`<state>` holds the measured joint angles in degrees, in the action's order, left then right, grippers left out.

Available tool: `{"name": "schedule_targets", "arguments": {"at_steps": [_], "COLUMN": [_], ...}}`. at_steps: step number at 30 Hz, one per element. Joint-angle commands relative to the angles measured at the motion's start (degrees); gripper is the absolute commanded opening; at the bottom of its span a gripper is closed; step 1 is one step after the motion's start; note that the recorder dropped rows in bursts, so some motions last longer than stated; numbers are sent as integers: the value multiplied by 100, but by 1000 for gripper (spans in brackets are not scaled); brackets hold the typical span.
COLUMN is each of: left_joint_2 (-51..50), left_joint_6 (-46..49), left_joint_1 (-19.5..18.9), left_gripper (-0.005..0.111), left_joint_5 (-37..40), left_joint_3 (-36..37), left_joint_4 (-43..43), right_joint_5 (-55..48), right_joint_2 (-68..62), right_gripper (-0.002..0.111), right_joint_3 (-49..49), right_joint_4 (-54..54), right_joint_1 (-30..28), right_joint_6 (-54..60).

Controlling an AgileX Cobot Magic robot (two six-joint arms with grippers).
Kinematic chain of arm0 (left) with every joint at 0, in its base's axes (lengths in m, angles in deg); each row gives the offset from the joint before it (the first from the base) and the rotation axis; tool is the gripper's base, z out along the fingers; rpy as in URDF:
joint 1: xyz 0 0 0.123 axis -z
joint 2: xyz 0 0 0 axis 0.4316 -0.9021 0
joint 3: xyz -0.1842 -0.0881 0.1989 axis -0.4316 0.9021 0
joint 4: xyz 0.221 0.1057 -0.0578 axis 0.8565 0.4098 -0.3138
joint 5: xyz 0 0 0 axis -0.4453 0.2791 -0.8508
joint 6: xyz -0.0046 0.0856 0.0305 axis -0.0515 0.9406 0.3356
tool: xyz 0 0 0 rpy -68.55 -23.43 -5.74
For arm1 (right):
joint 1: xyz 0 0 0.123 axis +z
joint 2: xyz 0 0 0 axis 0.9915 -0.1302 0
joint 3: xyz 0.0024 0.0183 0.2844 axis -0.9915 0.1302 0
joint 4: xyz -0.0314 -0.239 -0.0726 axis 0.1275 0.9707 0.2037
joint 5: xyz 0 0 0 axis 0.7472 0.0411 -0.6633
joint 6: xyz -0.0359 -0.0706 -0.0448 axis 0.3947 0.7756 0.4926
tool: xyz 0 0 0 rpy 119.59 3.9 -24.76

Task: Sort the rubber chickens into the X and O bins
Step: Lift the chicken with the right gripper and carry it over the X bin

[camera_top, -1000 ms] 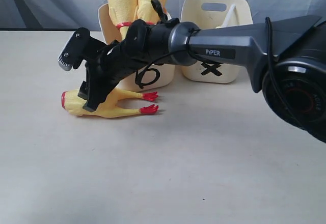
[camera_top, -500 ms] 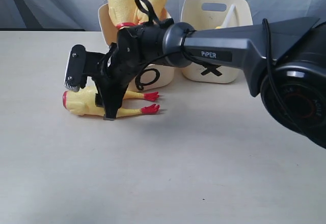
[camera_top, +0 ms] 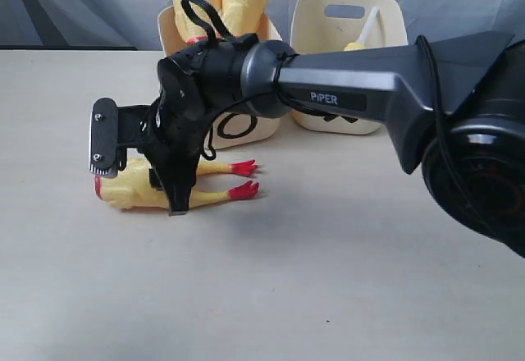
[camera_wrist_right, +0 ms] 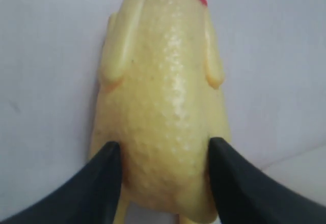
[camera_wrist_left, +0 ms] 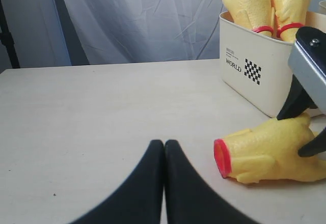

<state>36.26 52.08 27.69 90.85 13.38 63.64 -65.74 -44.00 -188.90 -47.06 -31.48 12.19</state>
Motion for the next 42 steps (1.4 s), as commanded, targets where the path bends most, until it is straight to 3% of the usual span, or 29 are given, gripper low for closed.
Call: {"name": "schedule_targets", "arguments": {"at_steps": [1, 11, 21, 28, 33, 35, 39, 42], "left_joint_2": [19, 19, 19, 19, 19, 19, 19, 19], "left_joint_6": [-2, -13, -13, -13, -13, -13, -13, -13], "left_joint_1": [34, 34, 34, 34, 34, 34, 34, 34], "left_gripper": [0, 0, 0, 0, 0, 0, 0, 0], "left_joint_5": [-80, -80, -80, -80, -80, -80, -80, -80], "left_joint_3": [-21, -21, -21, -21, -21, -21, -21, -21], "left_joint_4": [0, 0, 0, 0, 0, 0, 0, 0], "right_joint_5": [-627, -572, -384, 365, 940, 1062, 1250, 1234], "right_joint_2": [362, 2177, 3203, 3362, 3163, 3105, 3104, 3104], "right_gripper": [40, 40, 40, 40, 39, 32, 5, 7], "right_joint_3": [82, 82, 82, 82, 82, 82, 143, 143], "right_joint_4": [-389, -931, -979, -1425, -1962, -1951, -1642, -1646], "right_joint_1": [157, -64, -1517, -2615, -3082, -3105, -3105, -3105], "right_joint_6": [-62, -667, -1794, -2332, -2423, -2372, -2372, -2372]}}
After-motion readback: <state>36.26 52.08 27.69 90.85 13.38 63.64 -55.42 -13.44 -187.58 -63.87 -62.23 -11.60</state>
